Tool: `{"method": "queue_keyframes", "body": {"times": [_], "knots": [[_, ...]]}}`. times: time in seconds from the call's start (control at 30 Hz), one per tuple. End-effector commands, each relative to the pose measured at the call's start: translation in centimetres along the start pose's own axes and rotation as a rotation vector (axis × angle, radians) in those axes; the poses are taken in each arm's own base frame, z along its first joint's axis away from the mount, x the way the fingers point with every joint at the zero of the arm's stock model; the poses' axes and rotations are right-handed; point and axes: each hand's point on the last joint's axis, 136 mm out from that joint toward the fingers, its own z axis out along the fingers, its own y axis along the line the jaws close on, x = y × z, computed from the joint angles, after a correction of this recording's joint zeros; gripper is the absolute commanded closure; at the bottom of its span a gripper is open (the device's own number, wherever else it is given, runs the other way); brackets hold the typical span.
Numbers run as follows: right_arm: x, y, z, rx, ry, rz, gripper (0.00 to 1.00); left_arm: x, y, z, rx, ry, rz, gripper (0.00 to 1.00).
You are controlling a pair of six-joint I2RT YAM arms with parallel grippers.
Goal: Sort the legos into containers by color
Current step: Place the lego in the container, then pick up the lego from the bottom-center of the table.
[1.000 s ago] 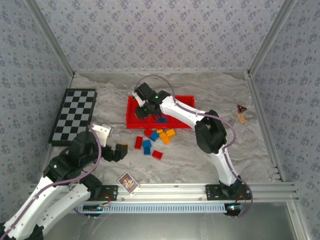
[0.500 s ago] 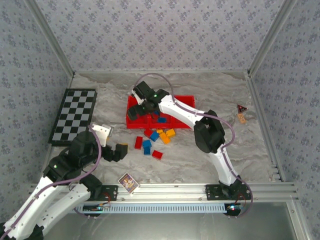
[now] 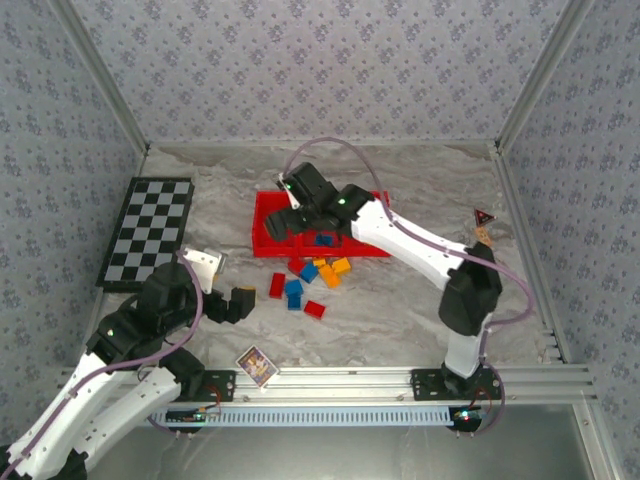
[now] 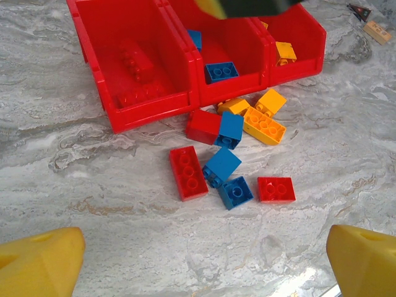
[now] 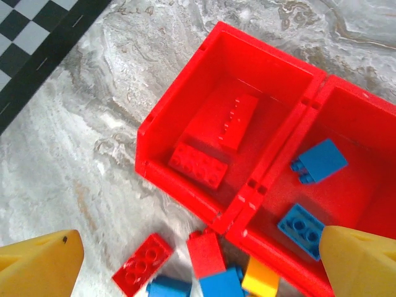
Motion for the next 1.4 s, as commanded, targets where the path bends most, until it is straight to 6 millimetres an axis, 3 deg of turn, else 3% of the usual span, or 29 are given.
{"method": "queue_keyframes", "body": {"times": [0.0,0.23,0.27,0.47,0.67,0.87,1.0,1.23,1.37], "knots": [[1.6,-0.5,-1.9,0.063,-0.027,-0.005,0.0,-0.2,-0.1,-0.1,0.005,-0.014,0.009,0.0],[8.2,0.4,-3.1,0.055,-0.07,-0.107,0.0,-0.1,-0.2,0.0,0.011,-0.013,0.009,0.0],[10.0,0.0,-2.7,0.089,-0.055,-0.13,0.0,-0.2,-0.2,0.0,0.012,-0.014,0.008,0.0],[16.4,-0.3,-1.3,0.099,0.05,-0.194,0.0,-0.1,-0.2,0.2,0.009,-0.001,0.008,0.0],[20.2,0.7,0.4,0.04,0.149,-0.228,0.0,0.0,0.0,0.4,-0.001,0.009,0.006,0.0],[22.6,2.1,2.6,0.005,0.269,-0.293,0.0,0.1,0.1,0.7,-0.008,0.021,0.006,0.0],[24.4,0.8,4.0,0.061,0.354,-0.319,0.0,0.1,0.2,0.6,-0.013,0.019,0.004,0.0],[24.5,0.7,5.9,0.064,0.38,-0.338,0.04,0.1,0.1,0.7,-0.01,0.021,0.003,0.0],[24.5,0.8,6.5,0.068,0.397,-0.356,0.11,0.2,0.2,0.7,-0.014,0.021,0.001,0.0]]}}
